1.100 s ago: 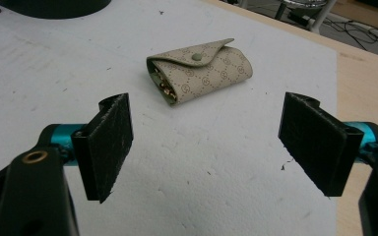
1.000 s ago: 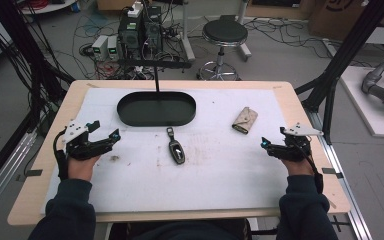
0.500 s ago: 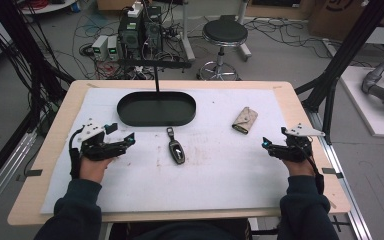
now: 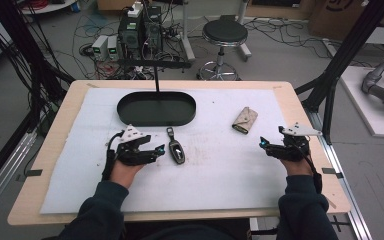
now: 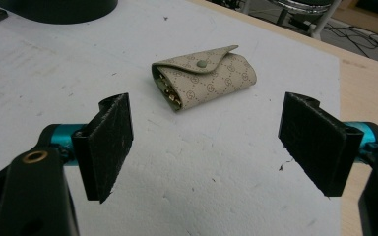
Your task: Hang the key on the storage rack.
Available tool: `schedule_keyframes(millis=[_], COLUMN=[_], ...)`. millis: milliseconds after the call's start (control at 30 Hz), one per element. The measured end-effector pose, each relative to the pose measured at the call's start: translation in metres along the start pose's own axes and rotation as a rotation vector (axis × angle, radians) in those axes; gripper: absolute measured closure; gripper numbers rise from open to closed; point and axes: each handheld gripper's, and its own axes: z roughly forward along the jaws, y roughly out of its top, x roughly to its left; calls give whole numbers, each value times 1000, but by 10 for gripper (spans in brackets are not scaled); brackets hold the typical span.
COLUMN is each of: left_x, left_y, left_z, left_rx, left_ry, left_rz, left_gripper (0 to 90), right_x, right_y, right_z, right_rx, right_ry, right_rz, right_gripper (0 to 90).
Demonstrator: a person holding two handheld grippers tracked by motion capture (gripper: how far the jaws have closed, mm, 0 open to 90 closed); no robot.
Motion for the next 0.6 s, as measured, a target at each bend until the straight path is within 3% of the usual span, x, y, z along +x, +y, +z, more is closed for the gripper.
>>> schedule_keyframes(millis=[133,267,433,500,533,600], left_x=[-11,-20,-27,-29,-33,-35], left_y=[3,3,4,4,4,3], left_z=[30,45,63,66,72,75], left_rx=[53,84,135,145,173,199], left_ry=[19,21,27,33,53,56], left_rz=[-30,-32,-69,-63,-37,-25], left_gripper=[317,317,260,223,197,182], right_x=[-2,-1,0,0,-1,-1], right_y=[0,0,0,0,0,0], right_z=[0,2,4,4,4,3], right_rx=[-3,7,16,16,17,14], right_ry=[-2,-7,-6,-6,-6,-8], right_rz=[13,14,3,4,6,10], right_gripper=[214,215,215,215,215,215])
